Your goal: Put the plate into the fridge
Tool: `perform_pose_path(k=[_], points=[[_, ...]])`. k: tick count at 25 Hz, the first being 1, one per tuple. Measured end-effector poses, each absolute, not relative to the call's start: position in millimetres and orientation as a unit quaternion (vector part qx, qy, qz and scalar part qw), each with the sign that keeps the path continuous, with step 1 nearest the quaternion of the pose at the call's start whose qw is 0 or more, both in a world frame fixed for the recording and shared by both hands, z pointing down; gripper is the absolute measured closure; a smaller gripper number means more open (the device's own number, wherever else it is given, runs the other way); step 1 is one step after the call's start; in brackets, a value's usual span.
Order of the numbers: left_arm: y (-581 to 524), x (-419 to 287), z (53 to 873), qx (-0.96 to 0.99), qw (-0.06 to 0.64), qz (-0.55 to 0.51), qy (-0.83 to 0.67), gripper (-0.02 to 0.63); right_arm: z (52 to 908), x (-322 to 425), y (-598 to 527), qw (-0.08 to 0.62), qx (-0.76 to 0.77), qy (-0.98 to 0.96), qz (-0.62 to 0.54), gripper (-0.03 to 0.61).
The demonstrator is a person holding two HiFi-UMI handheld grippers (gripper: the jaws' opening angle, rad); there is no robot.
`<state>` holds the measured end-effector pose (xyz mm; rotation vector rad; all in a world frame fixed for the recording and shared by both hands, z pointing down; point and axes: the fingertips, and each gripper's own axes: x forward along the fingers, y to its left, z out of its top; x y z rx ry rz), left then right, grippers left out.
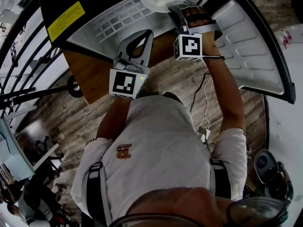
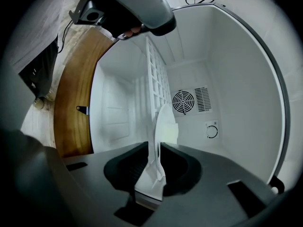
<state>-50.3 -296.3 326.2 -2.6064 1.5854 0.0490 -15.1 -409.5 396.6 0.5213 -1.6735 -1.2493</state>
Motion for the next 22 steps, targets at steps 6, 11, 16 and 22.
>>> perform_pose_path(k=[6, 11, 16, 22], points=[[-290.8, -47.2, 327.0, -0.851, 0.043, 0.017, 0.523, 0.595, 396.5, -8.0, -405.6, 0.471, 0.223, -0.685, -0.509, 0.463], [-291.8, -46.2, 328.7, -0.85, 0.041, 0.018, 0.524, 0.595, 392.6, -2.5, -403.4, 0.458, 0.236, -0.689, -0.51, 0.462], [-291.2, -50.4, 323.8, -0.848, 0.041, 0.019, 0.528, 0.595, 375.4, -0.1, -385.8, 0.432, 0.252, -0.71, -0.496, 0.462], [-292.9, -48.1, 319.7, -0.848, 0.042, 0.022, 0.528, 0.595, 352.1, -0.8, -365.4, 0.362, 0.281, -0.779, -0.428, 0.479]])
